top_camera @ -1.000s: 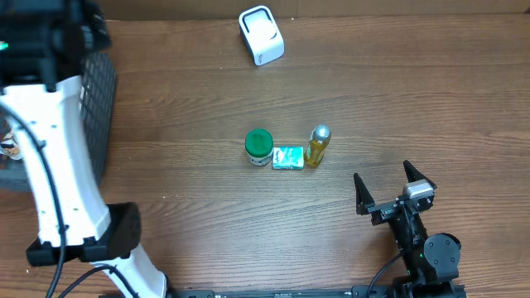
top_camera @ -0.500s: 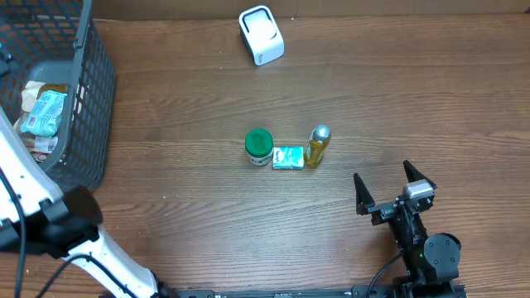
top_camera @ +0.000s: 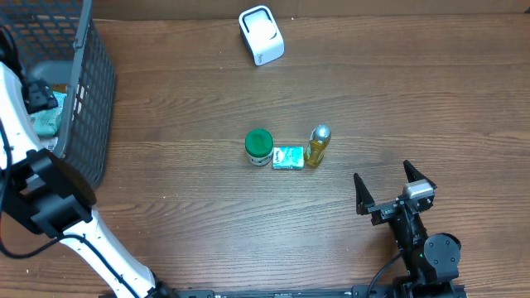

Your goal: Scan the item barcode

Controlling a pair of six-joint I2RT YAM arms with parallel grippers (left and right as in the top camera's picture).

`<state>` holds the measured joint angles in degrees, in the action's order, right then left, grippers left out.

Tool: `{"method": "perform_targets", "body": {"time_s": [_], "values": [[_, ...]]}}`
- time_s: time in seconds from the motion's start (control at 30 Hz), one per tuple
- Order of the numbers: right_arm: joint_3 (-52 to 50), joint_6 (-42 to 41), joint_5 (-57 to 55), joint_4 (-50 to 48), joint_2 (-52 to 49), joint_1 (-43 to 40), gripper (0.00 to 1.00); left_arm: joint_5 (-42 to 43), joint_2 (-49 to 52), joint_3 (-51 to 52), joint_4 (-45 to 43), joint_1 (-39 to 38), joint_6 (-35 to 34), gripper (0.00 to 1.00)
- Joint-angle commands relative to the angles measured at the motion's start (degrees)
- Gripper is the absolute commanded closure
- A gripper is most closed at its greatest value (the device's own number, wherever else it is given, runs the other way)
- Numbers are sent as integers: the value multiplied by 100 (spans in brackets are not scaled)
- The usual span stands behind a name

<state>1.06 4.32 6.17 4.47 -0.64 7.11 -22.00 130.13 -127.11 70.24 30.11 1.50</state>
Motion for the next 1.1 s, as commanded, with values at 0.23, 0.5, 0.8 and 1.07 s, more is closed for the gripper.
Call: {"method": "perform_targets", "body": {"time_s": [0.23, 0.5, 0.8, 1.07], "values": [[-61, 7, 33, -24, 42, -11, 0, 586, 876, 96, -352, 98, 1449, 0], [-61, 7, 33, -24, 42, -11, 0, 706, 1025, 96, -586, 310, 1652, 0], [-61, 7, 35, -24, 42, -11, 0, 1147, 1088, 588, -796, 566, 1565, 9], [-61, 7, 33, -26, 42, -11, 0, 1156, 1121, 658, -837, 546, 1563, 2]]}}
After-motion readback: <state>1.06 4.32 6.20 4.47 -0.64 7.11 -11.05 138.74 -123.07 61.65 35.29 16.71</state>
